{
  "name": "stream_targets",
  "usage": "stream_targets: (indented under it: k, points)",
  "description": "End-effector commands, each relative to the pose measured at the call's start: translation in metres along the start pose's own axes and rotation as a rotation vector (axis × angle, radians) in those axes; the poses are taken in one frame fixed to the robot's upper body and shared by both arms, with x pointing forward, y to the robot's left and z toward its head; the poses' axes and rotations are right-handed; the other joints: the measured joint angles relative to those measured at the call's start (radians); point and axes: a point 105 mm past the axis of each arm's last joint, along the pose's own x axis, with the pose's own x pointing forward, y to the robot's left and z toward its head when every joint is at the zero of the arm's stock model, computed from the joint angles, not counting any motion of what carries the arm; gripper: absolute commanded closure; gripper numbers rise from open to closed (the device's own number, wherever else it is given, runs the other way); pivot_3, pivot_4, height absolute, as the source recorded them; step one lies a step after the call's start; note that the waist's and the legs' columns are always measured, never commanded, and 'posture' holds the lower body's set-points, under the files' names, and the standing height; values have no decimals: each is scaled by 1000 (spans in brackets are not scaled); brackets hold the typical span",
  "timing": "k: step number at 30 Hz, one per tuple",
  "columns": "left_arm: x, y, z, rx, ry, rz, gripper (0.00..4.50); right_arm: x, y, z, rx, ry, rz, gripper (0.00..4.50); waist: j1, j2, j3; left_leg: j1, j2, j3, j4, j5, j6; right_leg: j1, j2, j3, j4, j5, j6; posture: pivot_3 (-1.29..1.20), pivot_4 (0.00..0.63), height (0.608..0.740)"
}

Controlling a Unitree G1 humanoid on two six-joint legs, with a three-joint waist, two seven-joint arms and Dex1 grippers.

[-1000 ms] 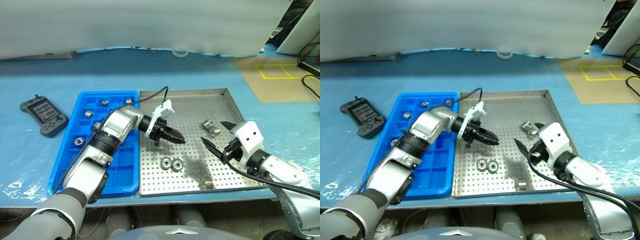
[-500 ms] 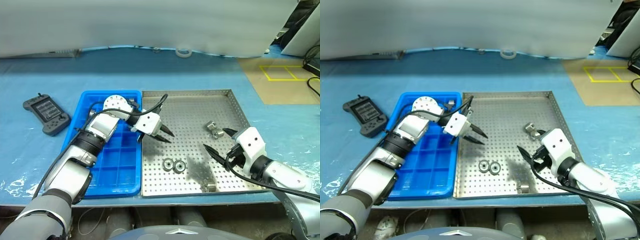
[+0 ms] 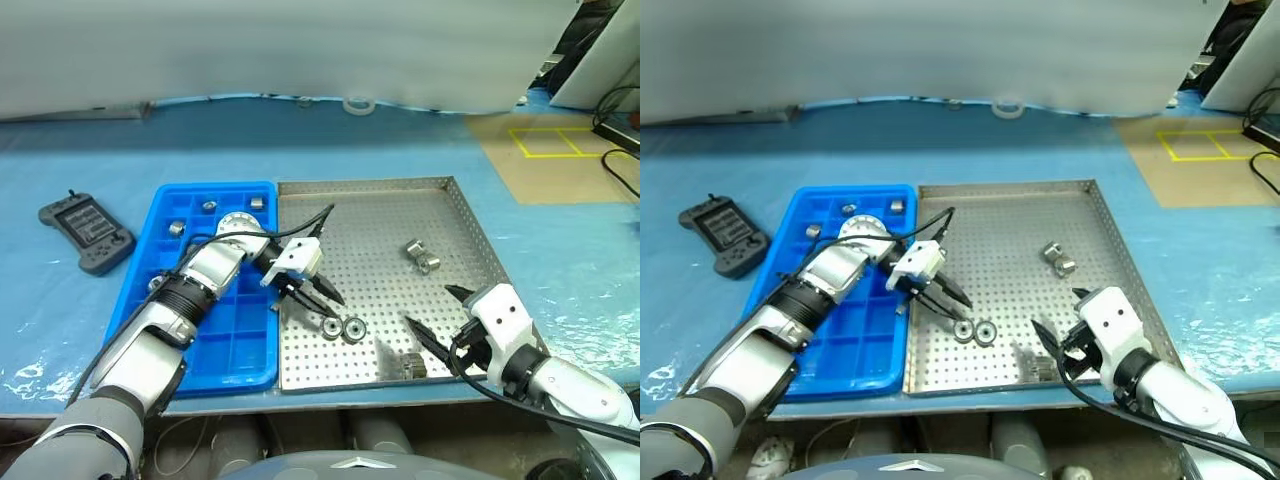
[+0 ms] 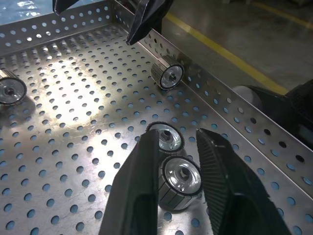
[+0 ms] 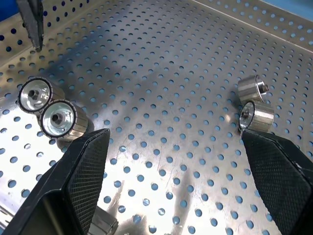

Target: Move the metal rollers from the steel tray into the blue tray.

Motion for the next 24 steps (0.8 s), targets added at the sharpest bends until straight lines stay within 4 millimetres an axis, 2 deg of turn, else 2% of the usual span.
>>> stream_targets:
  k: [1, 7, 19, 24]
  points:
    - [7, -4, 6, 1, -16, -50, 2113, -6, -2, 11, -28, -37, -37, 0, -6, 0, 0, 0, 0, 0, 0, 0, 0, 0, 0, 0, 0, 0, 0, -606, 150, 740]
    - [8, -9, 0, -7, 22, -80, 131, -6, 0, 12, -17, -44, -52, 0, -29, 0, 0, 1, 0, 0, 1, 0, 0, 0, 0, 0, 0, 0, 0, -617, 150, 740]
    - [31, -5, -31, 22, 178, -48, 57, -4, 0, 11, -27, -36, -62, 0, -91, -1, -1, -1, -1, -2, 2, -1, 1, 3, -1, -3, -3, 0, 0, -622, 150, 740]
    - [31, -5, -36, 55, 233, -38, 57, -4, -2, 11, -32, -35, -66, 0, -111, -1, -1, -1, -1, -4, 2, -1, 1, 5, -1, -4, -4, 0, 0, -620, 150, 740]
